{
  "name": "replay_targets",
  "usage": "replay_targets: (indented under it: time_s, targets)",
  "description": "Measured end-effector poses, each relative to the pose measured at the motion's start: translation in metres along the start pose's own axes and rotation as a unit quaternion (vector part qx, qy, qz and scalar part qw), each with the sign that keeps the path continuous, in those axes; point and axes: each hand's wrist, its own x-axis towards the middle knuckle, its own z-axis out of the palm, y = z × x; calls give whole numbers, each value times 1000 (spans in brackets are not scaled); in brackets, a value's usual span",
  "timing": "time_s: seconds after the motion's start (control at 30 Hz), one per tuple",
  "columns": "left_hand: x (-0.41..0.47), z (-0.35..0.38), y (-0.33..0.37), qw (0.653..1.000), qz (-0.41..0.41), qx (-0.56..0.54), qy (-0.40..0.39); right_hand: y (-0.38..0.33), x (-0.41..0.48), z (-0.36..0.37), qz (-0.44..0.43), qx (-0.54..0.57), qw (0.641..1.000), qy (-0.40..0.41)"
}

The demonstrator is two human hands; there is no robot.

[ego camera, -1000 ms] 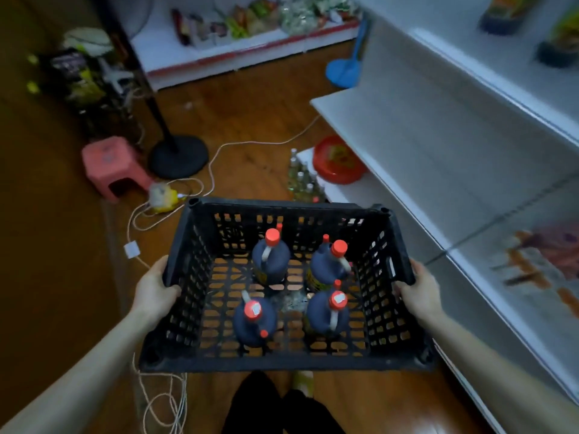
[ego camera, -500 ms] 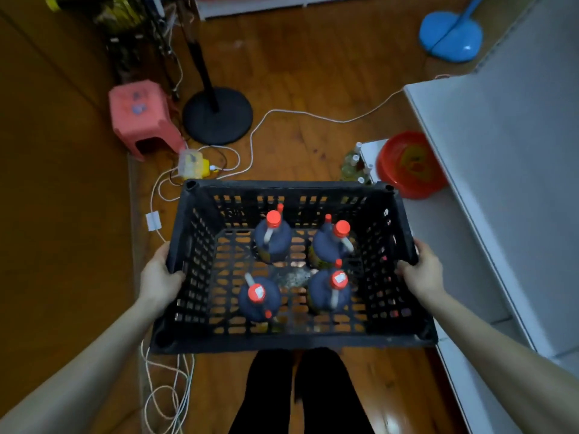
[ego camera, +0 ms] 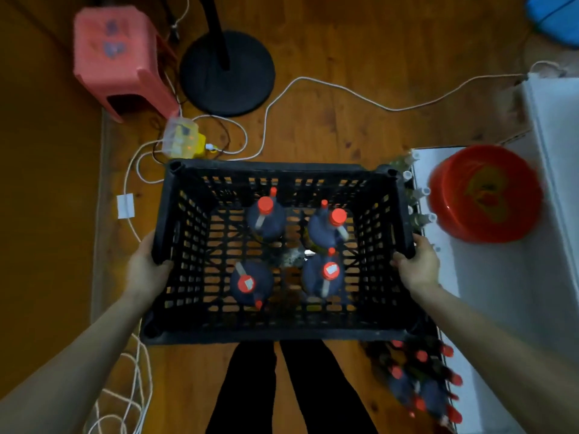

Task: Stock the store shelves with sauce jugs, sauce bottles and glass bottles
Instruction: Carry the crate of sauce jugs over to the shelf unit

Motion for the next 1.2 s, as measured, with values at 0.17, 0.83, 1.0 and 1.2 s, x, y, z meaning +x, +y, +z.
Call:
replay_targets:
  time_s: [0.17, 0.83, 1.0, 1.2]
  targets:
    - [79, 60, -29, 1000, -24, -21, -3, 11, 76, 68, 9, 2, 1000, 4]
    - [233, 139, -63, 998, -16, -55, 15, -16, 201, 177, 11, -1, 1000, -11]
    - [245, 138, -62, 998, -2, -56, 25, -21, 215, 185, -2, -4, 1000, -10]
    - [250, 140, -64, 997, 11, -72, 22, -8, 216, 201, 0, -8, 1000, 10]
